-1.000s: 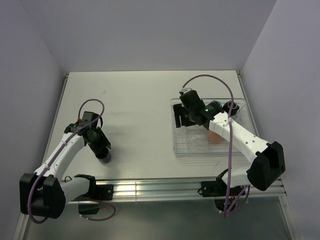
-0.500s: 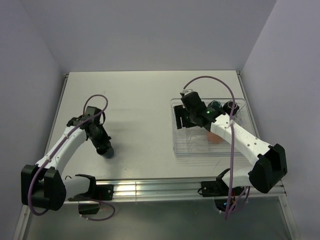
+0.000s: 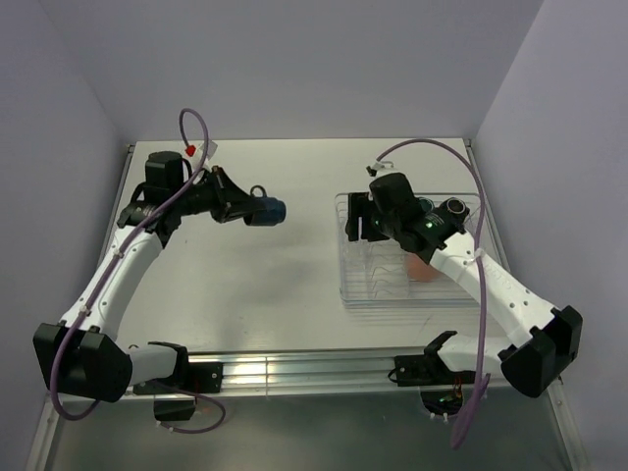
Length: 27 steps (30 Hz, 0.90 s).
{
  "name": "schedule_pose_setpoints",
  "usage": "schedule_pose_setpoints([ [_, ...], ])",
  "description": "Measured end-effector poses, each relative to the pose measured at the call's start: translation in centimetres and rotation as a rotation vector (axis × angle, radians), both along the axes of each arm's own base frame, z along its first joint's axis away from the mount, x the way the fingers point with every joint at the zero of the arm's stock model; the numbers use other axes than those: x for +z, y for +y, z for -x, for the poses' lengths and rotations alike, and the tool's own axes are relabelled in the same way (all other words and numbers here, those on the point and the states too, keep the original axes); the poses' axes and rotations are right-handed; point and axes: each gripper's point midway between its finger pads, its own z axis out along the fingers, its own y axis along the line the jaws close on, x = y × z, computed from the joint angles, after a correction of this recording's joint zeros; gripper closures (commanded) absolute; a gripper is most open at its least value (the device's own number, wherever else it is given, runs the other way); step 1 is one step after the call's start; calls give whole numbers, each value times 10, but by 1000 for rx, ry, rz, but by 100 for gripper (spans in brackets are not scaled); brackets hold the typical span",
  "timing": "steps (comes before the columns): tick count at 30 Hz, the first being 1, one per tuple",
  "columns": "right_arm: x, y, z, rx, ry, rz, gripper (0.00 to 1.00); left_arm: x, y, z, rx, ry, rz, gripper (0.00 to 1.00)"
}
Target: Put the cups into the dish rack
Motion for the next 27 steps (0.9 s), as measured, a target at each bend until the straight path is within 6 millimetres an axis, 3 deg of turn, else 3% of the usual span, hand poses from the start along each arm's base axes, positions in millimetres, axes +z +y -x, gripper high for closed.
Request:
schedule_pose_setpoints([
  [5,49,24,3,59,-115,-207,23,22,-23,9,-152,-70,246,100],
  [10,109,51,22,198,-268,-477,21,48,-29,22,-262,-162,393,100],
  [13,132,65,28,273,-320,-577,20,61,-30,30,-316,-217,457,100],
  [20,138,92,35,399,-315,-703,13,76,-37,52,-427,-277,536,100],
  [27,154,101,40,475,-378,-772,9,83,-43,64,-480,-304,556,100],
])
